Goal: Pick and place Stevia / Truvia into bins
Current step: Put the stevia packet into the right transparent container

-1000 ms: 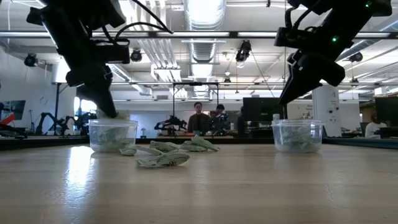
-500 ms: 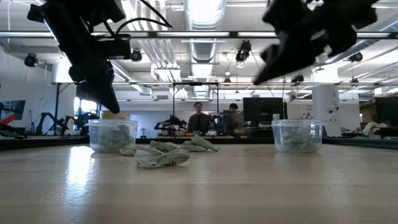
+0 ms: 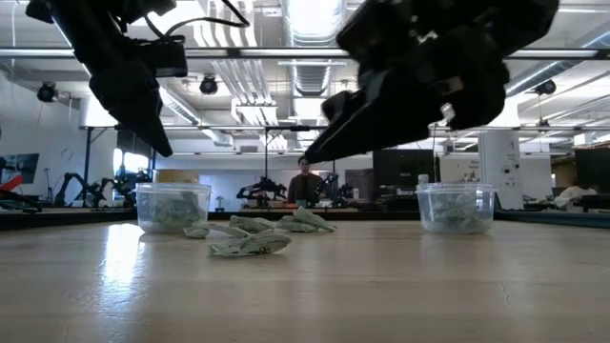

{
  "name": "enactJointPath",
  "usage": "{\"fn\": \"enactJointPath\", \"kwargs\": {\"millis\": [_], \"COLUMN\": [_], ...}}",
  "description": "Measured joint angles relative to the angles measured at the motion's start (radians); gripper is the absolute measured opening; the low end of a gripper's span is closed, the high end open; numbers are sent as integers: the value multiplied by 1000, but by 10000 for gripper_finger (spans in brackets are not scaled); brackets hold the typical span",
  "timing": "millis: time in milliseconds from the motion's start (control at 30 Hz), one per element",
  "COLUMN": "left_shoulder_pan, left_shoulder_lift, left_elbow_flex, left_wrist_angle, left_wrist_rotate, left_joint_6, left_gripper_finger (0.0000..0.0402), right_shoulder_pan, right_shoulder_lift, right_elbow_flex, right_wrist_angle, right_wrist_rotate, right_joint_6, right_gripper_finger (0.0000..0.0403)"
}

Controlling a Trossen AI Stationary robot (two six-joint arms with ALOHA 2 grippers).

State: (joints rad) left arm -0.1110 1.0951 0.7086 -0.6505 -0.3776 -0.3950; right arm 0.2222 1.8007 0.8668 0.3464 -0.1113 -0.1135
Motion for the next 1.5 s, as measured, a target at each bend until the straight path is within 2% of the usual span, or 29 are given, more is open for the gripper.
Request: {"fn": "enactJointPath", "kwargs": {"millis": [133, 400, 733, 900, 1300, 1500], "left_shoulder_pan": [-6, -9, -9, -9, -9, -9], "left_shoulder_lift": [-25, -62, -71, -71, -71, -71], "left_elbow_flex": [-13, -68, -73, -73, -73, -73], "left_wrist_angle": [-16, -13, -5, -5, -2, 11], "left_wrist_rotate": [0, 0, -1, -1, -1, -1], "left_joint_6": [-19, -27, -40, -40, -39, -37], "left_gripper_finger": [164, 164, 164, 164, 164, 164], "right_shoulder_pan": [-1, -1, -6, -8, -7, -6], "right_shoulder_lift": [91, 235, 343, 351, 348, 321], "right_elbow_flex": [99, 277, 407, 417, 413, 408], "right_wrist_angle": [-50, -209, -321, -339, -345, -375], "right_wrist_rotate": [-76, -83, -80, -80, -82, -79], "right_joint_6": [-17, -18, -21, -21, -47, -58], "right_gripper_finger": [164, 212, 209, 184, 54, 20]}}
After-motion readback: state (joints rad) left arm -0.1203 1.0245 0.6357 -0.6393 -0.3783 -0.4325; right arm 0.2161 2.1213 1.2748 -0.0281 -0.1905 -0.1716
